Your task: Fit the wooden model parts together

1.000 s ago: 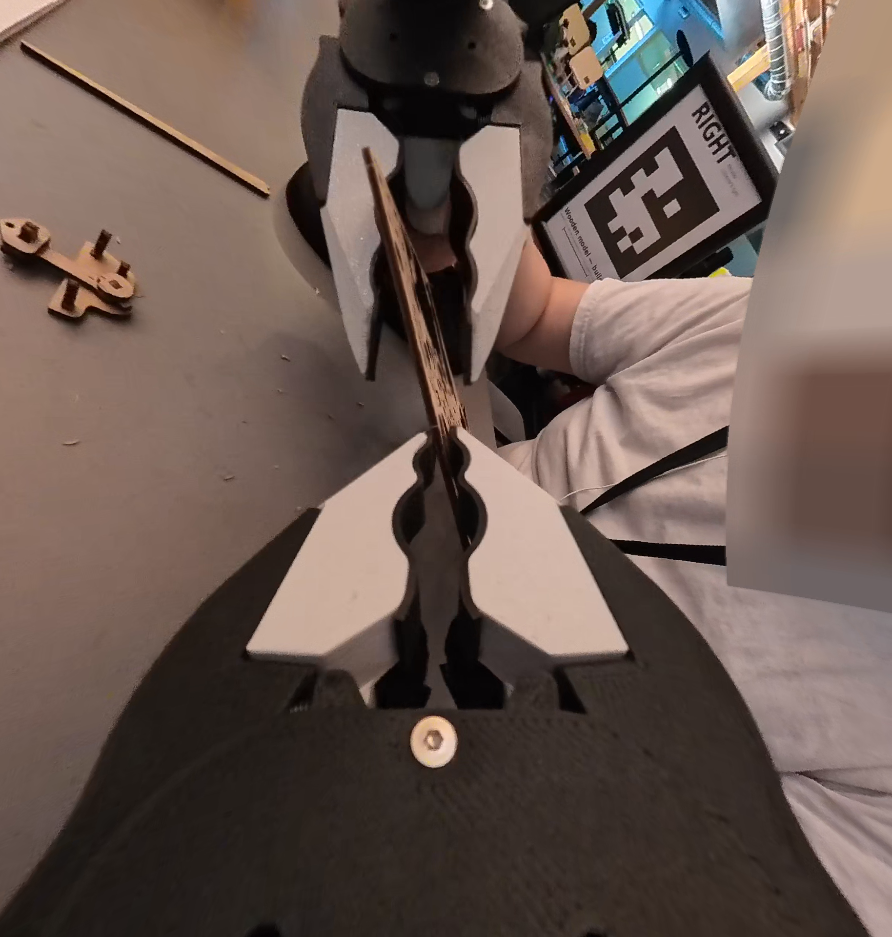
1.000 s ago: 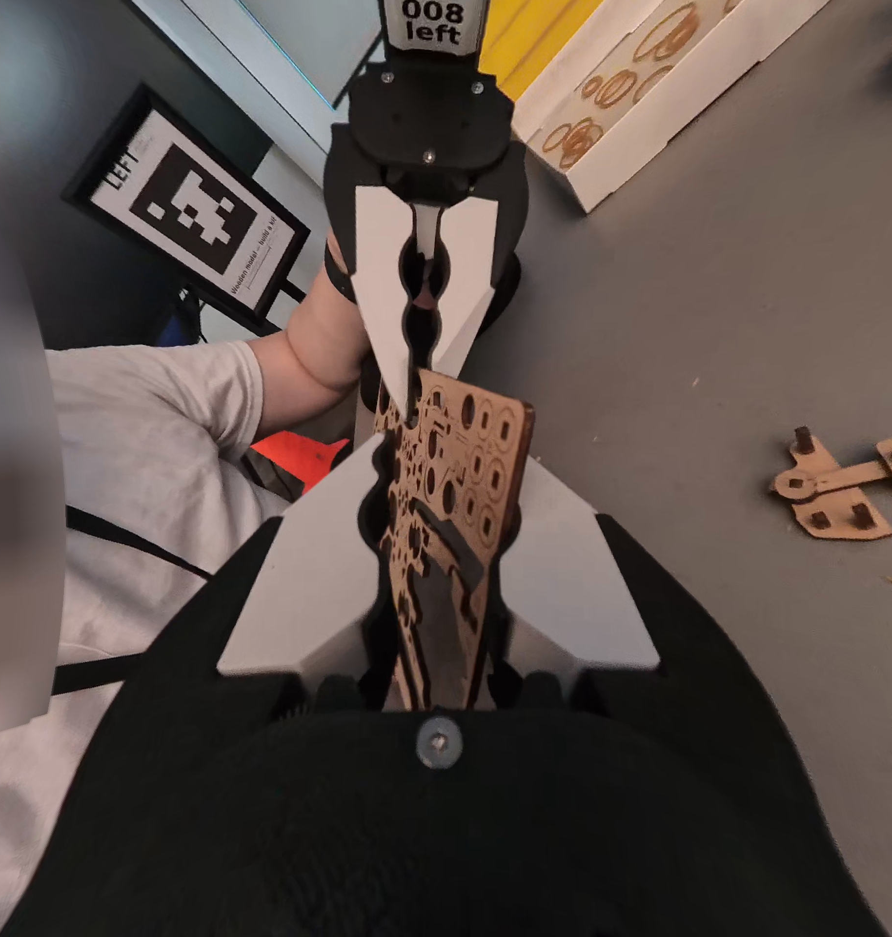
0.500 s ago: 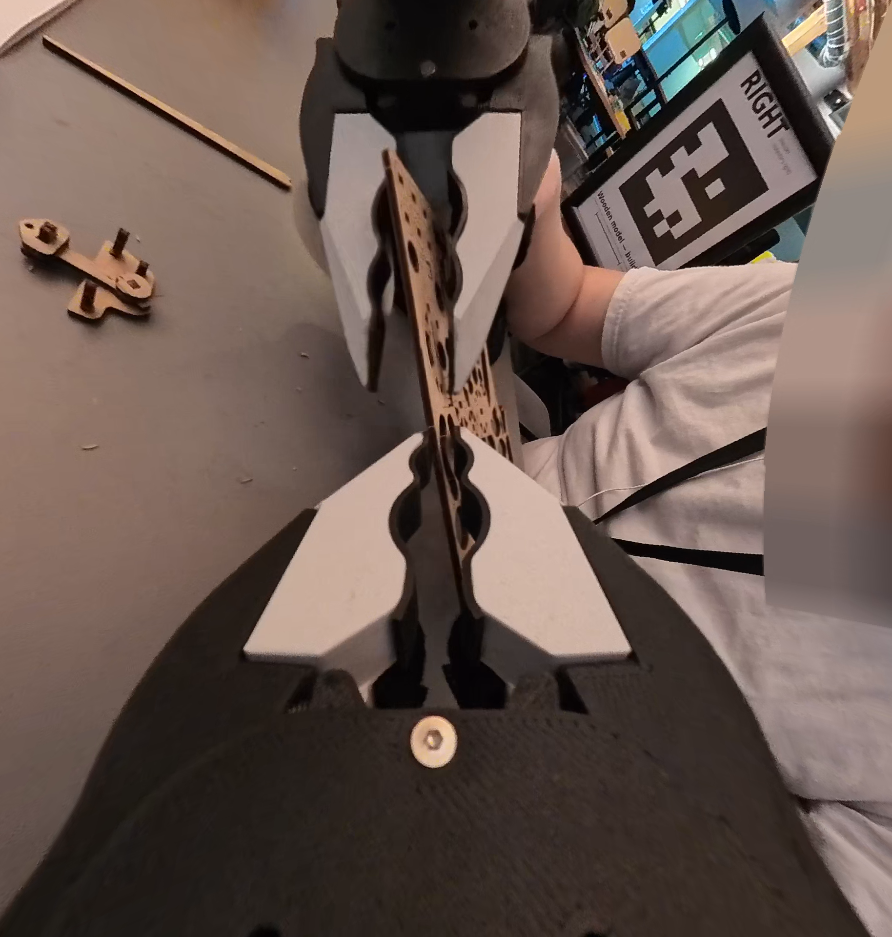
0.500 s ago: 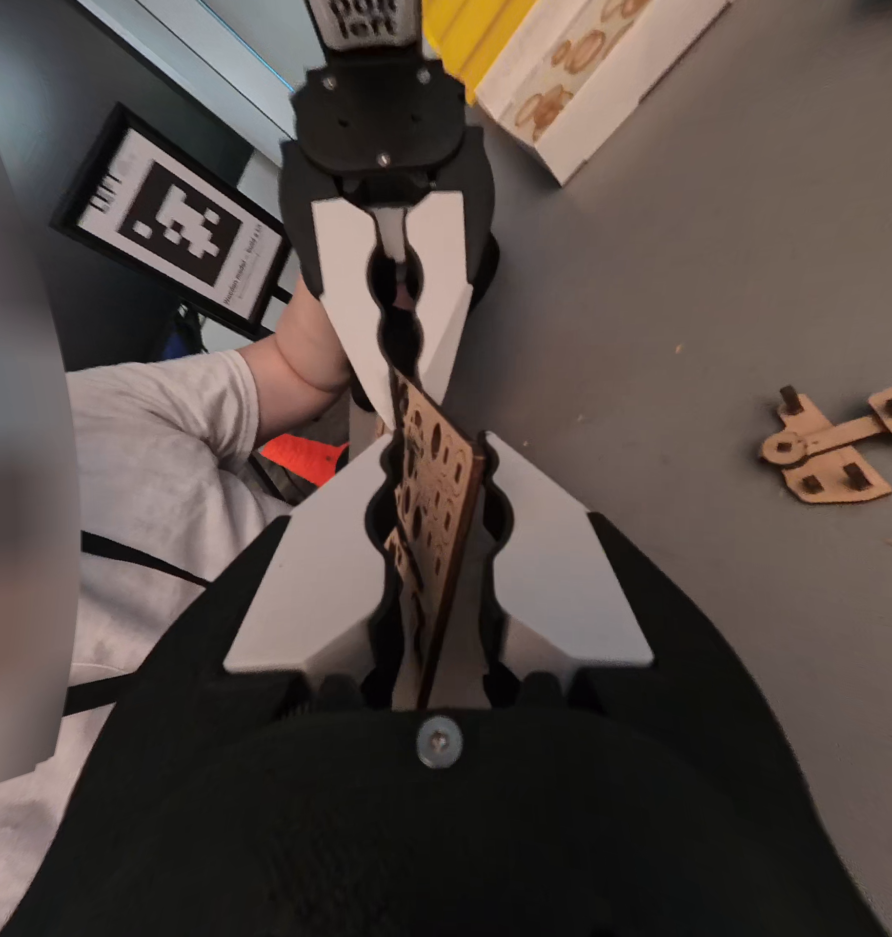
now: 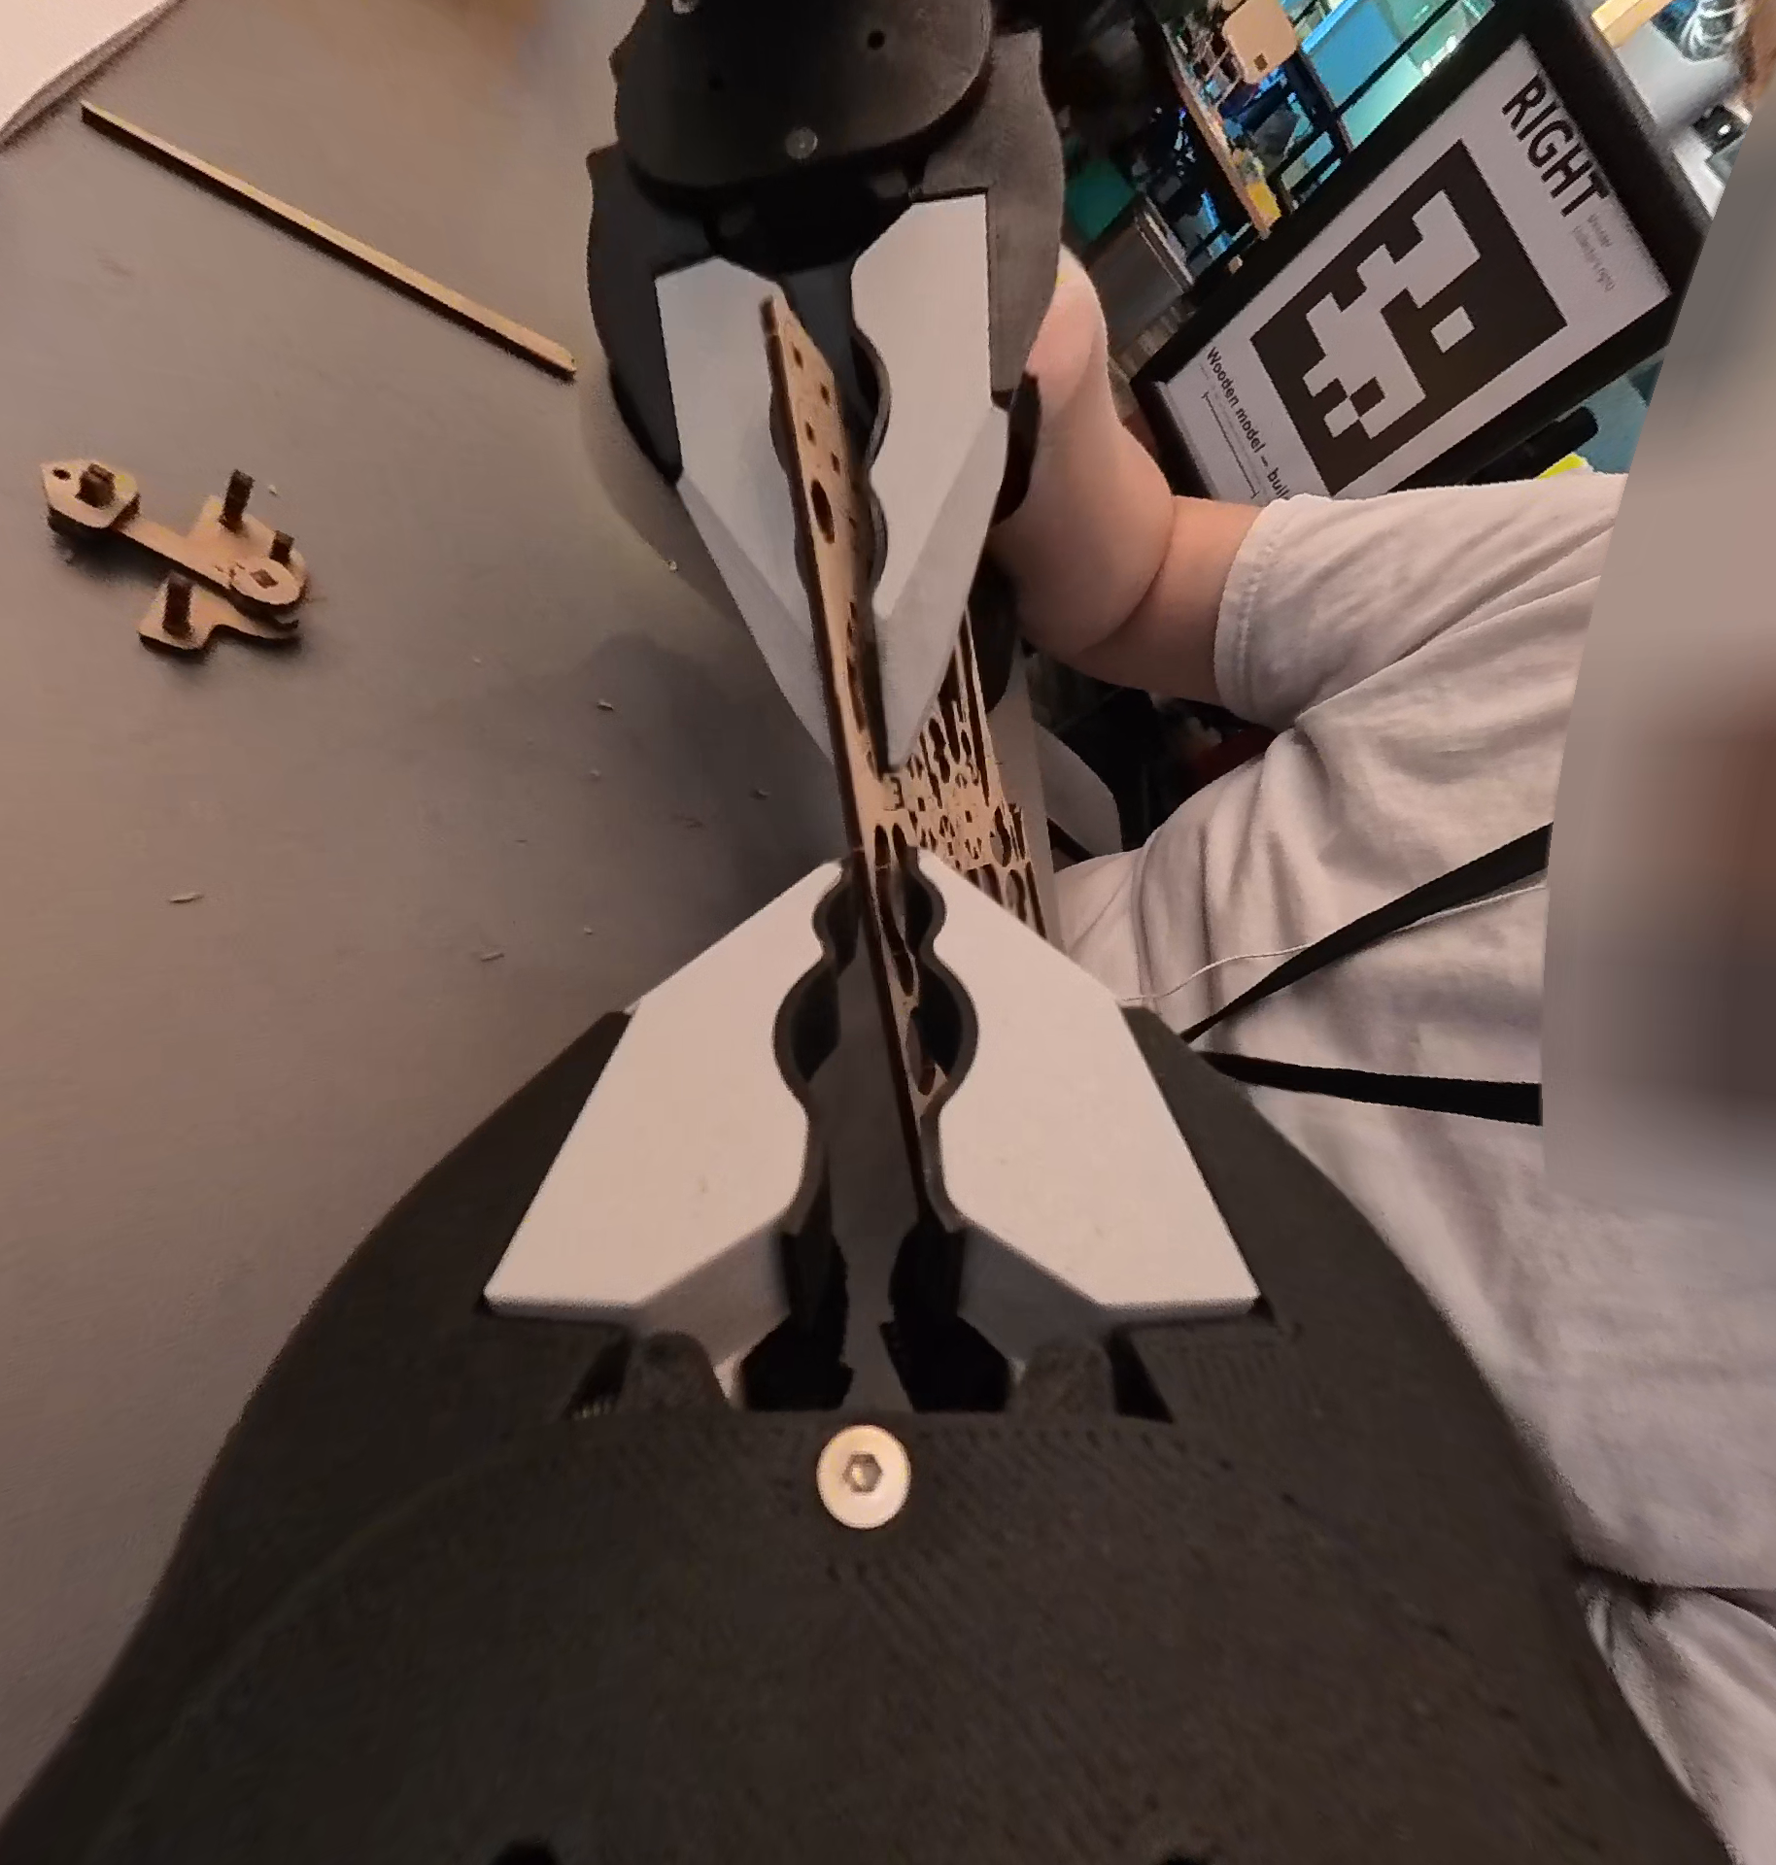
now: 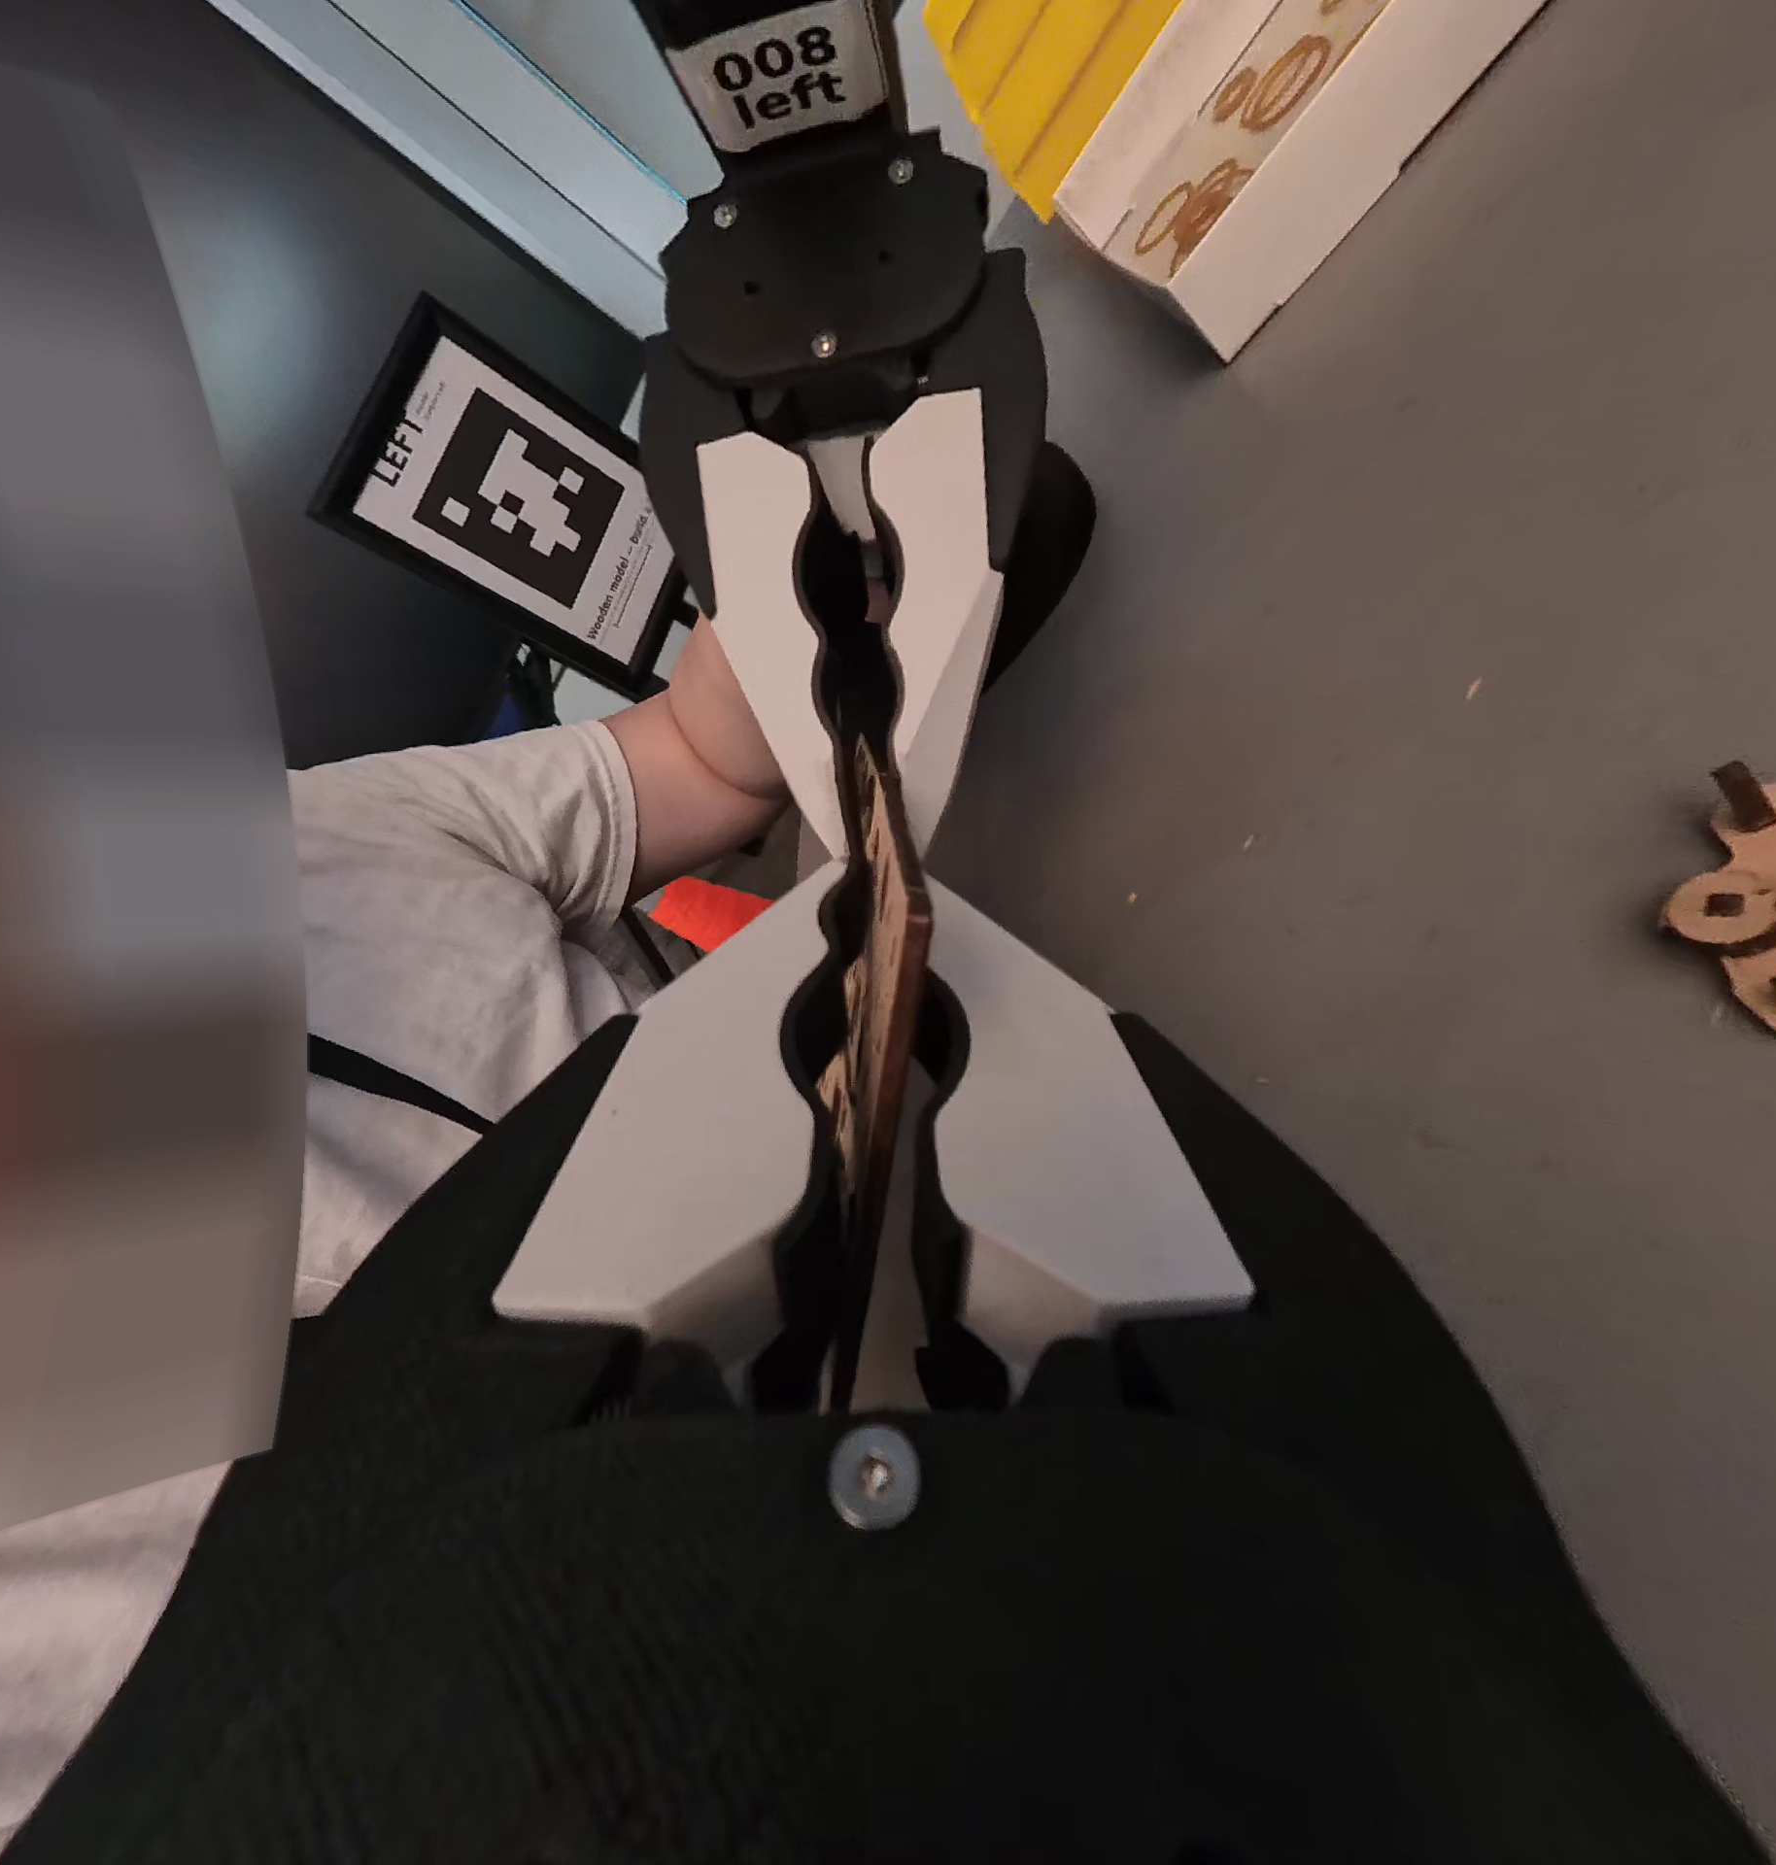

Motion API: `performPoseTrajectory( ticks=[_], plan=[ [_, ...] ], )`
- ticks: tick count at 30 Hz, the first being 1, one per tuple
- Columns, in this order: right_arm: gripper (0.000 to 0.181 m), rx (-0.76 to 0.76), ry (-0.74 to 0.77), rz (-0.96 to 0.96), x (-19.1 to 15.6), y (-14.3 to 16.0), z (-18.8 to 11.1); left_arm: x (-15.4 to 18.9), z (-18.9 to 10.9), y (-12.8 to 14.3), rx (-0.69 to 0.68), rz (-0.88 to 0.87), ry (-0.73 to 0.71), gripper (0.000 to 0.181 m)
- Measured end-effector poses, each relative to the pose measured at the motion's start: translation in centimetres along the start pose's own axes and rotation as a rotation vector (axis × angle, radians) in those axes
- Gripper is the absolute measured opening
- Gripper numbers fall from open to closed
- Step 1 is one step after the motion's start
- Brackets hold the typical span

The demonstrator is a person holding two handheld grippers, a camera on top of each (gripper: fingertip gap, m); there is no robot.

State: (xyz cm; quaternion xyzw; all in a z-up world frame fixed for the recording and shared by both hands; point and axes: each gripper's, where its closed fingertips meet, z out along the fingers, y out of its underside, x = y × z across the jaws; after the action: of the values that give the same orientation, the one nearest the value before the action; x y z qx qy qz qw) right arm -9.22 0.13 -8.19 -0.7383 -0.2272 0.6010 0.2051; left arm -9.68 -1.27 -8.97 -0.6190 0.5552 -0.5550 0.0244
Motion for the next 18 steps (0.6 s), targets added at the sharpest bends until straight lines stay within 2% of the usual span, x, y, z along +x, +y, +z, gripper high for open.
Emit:
performPoseTrajectory(
  ticks=[9, 14, 18],
  plan=[
    [0.002, -0.019, 0.009, 0.008, 0.23, 0.40, -0.04, -0.13, 0.28, 0.09, -0.011, 0.002, -0.010, 0.007],
    [0.001, 0.008, 0.018, -0.026, -0.07, -0.14, -0.23, 0.01, 0.10, -0.62, 0.046, -0.012, 0.015, 0.007],
    [0.000, 0.000, 0.010, -0.032, -0.18, 0.00, -0.09, 0.25, 0.15, -0.44, 0.038, -0.049, 0.046, 0.004]
  ],
)
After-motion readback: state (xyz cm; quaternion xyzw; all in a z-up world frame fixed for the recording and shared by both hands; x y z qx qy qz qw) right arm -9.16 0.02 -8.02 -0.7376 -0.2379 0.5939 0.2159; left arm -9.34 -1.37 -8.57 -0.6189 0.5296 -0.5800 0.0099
